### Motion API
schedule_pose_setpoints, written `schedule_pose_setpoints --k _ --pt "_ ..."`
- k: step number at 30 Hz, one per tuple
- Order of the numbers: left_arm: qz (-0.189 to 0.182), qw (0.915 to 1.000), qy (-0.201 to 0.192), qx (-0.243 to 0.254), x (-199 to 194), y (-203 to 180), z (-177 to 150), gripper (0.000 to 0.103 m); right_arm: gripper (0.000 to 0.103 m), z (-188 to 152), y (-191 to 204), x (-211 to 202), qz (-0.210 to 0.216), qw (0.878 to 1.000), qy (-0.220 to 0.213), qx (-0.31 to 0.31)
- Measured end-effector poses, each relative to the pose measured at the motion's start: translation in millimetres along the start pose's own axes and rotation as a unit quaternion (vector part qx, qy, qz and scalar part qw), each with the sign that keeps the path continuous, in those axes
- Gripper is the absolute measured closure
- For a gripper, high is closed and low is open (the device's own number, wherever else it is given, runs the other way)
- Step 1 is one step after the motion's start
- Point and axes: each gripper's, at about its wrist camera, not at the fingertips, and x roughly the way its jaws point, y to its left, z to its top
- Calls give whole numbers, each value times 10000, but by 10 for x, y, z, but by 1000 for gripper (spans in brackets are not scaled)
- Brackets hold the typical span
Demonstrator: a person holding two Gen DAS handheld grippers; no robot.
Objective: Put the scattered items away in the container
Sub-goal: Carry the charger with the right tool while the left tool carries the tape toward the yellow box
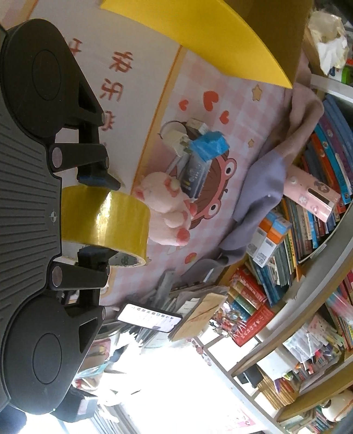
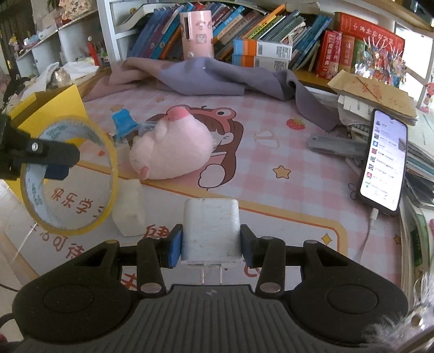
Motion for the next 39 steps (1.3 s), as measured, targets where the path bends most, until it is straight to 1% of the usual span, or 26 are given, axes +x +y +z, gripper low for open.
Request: schedule_pose_setpoints --k 5,11,17,22,30,35,39 --pt "-133 9998 6 -111 -194 119 -112 64 62 -24 96 -219 19 9999 -65 93" --pt "-370 9991 -20 -202 -459 299 -217 64 62 -34 327 -542 42 9994 -177 300" --pt "-619 9980 -145 26 -760 458 -289 64 62 -99 641 -765 -138 9983 -311 465" --pt "-683 9973 -220 169 -1062 648 -380 64 62 -180 1056 -896 -188 9983 -391 396" --pt "-687 9971 -323 -7 -1611 1093 -599 64 62 -393 1783 -1060 -133 9990 -361 213" --pt "-626 9973 -386 22 -1949 1355 -751 64 62 -540 2202 -1142 -55 9991 -389 170" --pt "-502 9975 -505 -41 -2206 1557 -836 64 62 -638 2565 -1178 71 9992 -395 68"
